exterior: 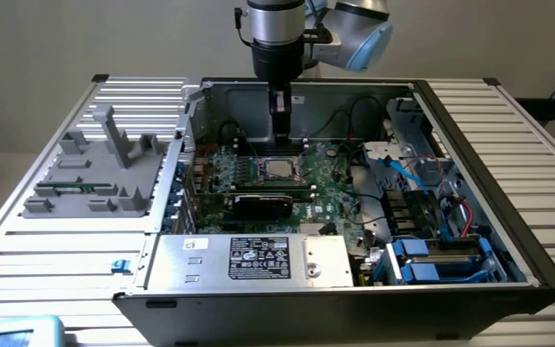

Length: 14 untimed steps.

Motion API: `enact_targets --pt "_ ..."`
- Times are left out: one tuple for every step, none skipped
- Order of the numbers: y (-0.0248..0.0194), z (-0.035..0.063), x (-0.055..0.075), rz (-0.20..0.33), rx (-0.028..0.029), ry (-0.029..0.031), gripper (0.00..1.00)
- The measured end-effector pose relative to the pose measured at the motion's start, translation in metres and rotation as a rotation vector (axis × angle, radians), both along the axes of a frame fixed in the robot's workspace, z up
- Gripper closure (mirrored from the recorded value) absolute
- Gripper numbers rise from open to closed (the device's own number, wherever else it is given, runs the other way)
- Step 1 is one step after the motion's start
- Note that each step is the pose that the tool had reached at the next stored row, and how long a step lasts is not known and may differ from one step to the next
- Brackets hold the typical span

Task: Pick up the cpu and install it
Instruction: 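Close the cpu cover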

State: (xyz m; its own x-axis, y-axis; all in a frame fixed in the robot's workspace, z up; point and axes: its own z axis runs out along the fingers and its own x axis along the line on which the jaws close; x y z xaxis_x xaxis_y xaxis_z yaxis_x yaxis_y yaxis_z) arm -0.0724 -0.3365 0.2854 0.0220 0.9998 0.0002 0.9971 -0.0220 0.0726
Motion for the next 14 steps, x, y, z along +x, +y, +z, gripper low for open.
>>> enact_targets --pt "0.0000 0.0000 0.0000 0.000 0.0000 0.0000 0.51" --pt "0.0000 0.0000 0.0000 0.000 0.0000 0.0000 0.51" --pt "0.0000 0.0000 0.0000 0.000 0.0000 0.0000 0.57" --pt "0.0000 0.0000 0.0000 0.000 0.0000 0.0000 0.63" --pt "0.0000 0.0000 0.0000 0.000 0.0000 0.0000 0.69" --pt "0.0000 0.0000 0.0000 0.000 0.0000 0.0000 0.75" --pt "0.0000 0.0000 0.0000 0.000 0.0000 0.0000 0.75" --pt "0.0000 0.0000 0.0000 0.000 0.0000 0.0000 0.80" --pt "0.0000 0.0000 0.0000 0.000 0.0000 0.0000 0.86" --pt "0.0000 0.0000 0.0000 0.000 0.0000 0.0000 0.86" --pt "0.0000 0.0001 0.0006 0.000 -0.0002 0.0006 0.89" --pt "0.0000 0.0001 0.0026 0.000 -0.0003 0.0010 0.89" --pt "0.0000 0.0001 0.0050 0.000 -0.0002 0.0010 0.89" --pt "0.0000 0.0000 0.0079 0.000 0.0002 0.0009 0.89"
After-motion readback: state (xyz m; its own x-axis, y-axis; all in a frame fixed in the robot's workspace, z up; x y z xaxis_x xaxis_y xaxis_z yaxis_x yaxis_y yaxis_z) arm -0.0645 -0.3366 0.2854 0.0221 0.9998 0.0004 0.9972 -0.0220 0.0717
